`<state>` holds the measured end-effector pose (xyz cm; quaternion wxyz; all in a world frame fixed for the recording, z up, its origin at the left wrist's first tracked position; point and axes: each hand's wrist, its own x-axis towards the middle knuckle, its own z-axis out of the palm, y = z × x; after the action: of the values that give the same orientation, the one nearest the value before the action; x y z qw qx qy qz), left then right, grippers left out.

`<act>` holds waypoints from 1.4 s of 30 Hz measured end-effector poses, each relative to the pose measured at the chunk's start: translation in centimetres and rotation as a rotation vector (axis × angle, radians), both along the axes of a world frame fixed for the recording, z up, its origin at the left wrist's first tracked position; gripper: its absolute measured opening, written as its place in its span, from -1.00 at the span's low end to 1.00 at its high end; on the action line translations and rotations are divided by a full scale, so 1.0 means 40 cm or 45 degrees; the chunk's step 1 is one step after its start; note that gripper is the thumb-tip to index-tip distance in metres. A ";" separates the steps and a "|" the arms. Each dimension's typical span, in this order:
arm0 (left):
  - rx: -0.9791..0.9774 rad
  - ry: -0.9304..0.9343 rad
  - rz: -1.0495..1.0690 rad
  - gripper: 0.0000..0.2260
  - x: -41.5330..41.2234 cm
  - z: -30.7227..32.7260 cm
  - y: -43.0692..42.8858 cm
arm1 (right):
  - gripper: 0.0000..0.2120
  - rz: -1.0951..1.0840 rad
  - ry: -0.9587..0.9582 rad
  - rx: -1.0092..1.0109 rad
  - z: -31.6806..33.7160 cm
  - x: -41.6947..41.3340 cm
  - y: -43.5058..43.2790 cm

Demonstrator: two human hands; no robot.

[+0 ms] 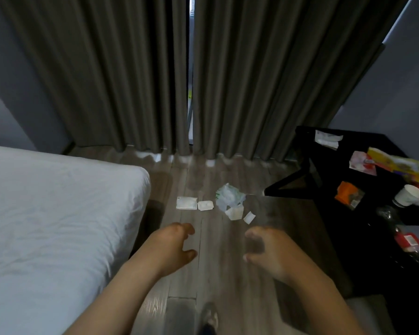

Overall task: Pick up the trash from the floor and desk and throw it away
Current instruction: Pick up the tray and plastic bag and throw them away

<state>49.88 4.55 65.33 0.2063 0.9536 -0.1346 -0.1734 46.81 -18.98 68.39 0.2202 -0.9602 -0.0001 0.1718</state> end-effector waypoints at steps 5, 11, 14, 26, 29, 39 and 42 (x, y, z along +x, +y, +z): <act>0.032 0.054 -0.009 -0.52 0.176 -0.037 0.004 | -0.49 -0.038 0.014 0.026 -0.054 0.170 0.001; 0.068 0.080 0.015 -0.53 0.443 -0.056 -0.003 | -0.51 -0.040 0.036 0.012 -0.095 0.445 -0.022; 0.118 0.068 0.006 -0.53 0.575 -0.056 -0.007 | -0.55 -0.005 0.066 -0.005 -0.104 0.587 -0.030; 0.057 0.184 0.004 -0.54 0.970 -0.139 -0.008 | -0.57 -0.035 0.202 -0.002 -0.165 0.976 -0.037; 0.050 0.229 -0.044 -0.53 1.088 -0.174 -0.008 | -0.57 -0.112 0.252 0.016 -0.189 1.068 -0.041; 0.054 0.323 -0.237 -0.58 1.505 -0.317 -0.031 | -0.52 -0.310 0.326 0.002 -0.324 1.361 -0.026; 0.073 0.342 -0.281 -0.58 1.593 -0.378 -0.065 | -0.51 -0.373 0.325 -0.022 -0.385 1.421 -0.044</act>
<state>113.60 1.95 50.22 0.1749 0.9068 -0.2046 -0.3245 103.63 -20.72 53.01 0.2326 -0.9223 0.1691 0.2583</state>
